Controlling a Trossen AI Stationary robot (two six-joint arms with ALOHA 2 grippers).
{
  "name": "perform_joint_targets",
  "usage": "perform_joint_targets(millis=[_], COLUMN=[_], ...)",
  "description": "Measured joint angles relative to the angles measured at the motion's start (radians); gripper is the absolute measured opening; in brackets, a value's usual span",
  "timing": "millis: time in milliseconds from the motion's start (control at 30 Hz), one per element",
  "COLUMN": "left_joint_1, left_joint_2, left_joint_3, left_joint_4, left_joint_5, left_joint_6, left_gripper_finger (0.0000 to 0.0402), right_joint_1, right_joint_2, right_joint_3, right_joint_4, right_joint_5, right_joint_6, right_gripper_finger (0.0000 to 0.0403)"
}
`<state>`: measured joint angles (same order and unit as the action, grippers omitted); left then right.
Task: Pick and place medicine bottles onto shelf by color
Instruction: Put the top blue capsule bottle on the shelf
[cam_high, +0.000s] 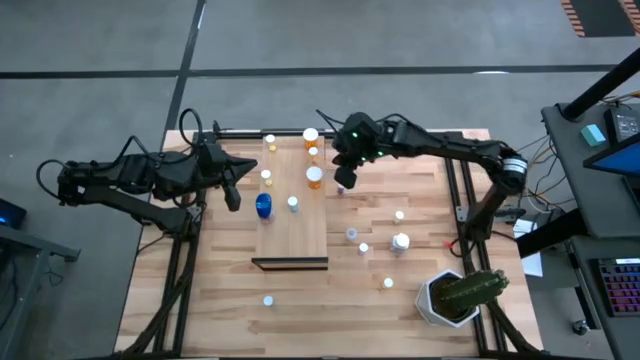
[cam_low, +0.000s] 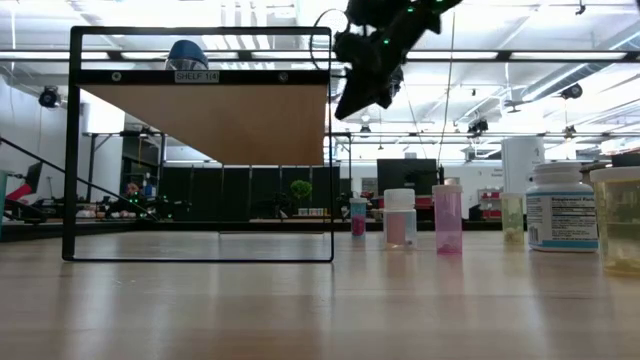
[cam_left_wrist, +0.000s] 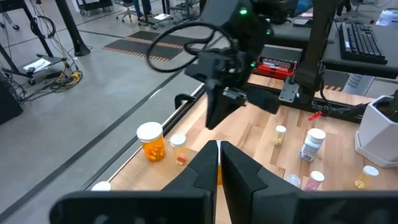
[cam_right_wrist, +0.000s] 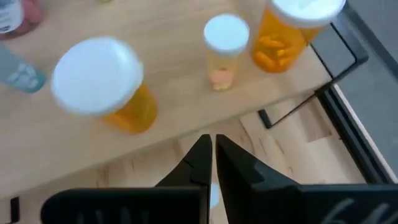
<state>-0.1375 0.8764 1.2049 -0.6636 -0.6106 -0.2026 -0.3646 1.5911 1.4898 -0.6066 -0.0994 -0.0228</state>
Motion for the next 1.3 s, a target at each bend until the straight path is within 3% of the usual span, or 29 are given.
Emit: perform_joint_targets(millis=[200, 333, 567, 933, 1067, 1300], left_joint_1=[0.000, 0.000, 0.000, 0.000, 0.000, 0.000], left_joint_2=[0.000, 0.002, 0.014, 0.043, 0.045, 0.043], left_joint_3=[0.000, 0.000, 0.000, 0.000, 0.000, 0.000], left_joint_4=[0.000, 0.001, 0.002, 0.001, 0.001, 0.001], left_joint_5=[0.000, 0.000, 0.001, 0.001, 0.001, 0.000], left_joint_6=[0.000, -0.001, -0.027, -0.026, -0.026, -0.027], left_gripper_finger=[0.0001, 0.0001, 0.0001, 0.0001, 0.0001, 0.0001], right_joint_1=[0.035, 0.033, 0.046, 0.050, 0.051, 0.050], right_joint_2=[-0.140, -0.188, -0.220, -0.133, -0.089, -0.050], right_joint_3=[-0.237, -0.338, -0.498, -0.608, -0.644, -0.665], right_joint_4=[0.166, 0.174, 0.279, 0.505, 0.614, 0.744], right_joint_5=[0.064, 0.075, 0.073, 0.076, 0.074, 0.077], right_joint_6=[0.012, 0.092, 0.102, 0.109, 0.100, 0.059], right_gripper_finger=[0.0009, 0.0016, 0.0095, 0.0234, 0.0251, 0.0246])
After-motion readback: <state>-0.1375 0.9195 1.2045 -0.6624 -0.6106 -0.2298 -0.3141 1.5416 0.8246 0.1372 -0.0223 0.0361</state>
